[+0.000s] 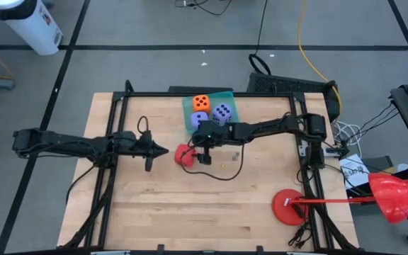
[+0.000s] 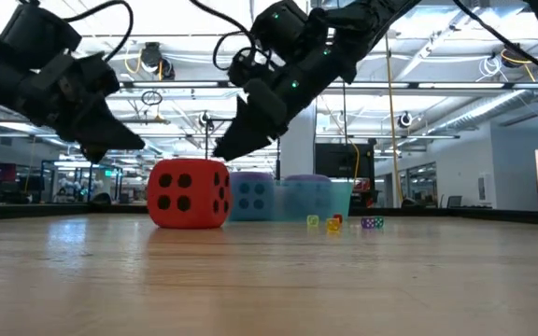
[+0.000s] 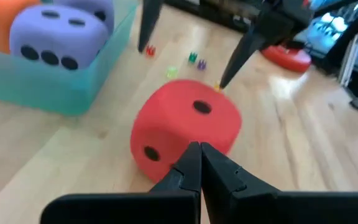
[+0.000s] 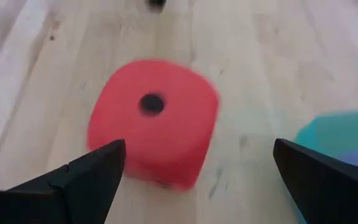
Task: Pick & Place Dice
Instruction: Put the big red dice into the green bin
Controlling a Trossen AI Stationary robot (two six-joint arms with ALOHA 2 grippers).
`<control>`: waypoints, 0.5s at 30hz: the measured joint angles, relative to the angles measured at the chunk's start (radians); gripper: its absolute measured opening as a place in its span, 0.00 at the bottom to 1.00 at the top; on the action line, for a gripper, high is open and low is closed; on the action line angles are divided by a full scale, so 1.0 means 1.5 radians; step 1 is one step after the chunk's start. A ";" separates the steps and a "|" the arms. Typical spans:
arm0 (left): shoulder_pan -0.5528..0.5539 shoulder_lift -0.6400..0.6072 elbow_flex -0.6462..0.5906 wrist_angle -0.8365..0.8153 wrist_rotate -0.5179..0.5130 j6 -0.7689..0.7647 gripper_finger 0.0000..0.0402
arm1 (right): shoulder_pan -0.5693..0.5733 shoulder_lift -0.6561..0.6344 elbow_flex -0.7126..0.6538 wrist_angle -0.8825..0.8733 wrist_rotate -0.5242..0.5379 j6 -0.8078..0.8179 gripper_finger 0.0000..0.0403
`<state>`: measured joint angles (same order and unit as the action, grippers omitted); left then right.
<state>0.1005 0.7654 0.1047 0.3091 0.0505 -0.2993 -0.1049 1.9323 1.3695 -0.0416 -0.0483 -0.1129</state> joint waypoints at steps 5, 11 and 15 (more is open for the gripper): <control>0.000 0.042 0.000 0.001 -0.017 -0.004 0.01 | 0.009 -0.030 0.001 -0.031 -0.043 -0.021 0.99; 0.000 0.089 0.001 0.031 -0.017 0.001 0.01 | 0.014 -0.040 -0.001 -0.039 -0.160 -0.021 0.99; 0.000 0.116 0.003 0.067 0.005 0.002 0.01 | 0.027 -0.040 -0.001 -0.011 -0.158 0.024 0.99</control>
<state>0.1005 0.9399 0.1091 0.4094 0.0587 -0.2969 -0.0649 1.8727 1.3682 -0.0581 -0.2852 -0.0766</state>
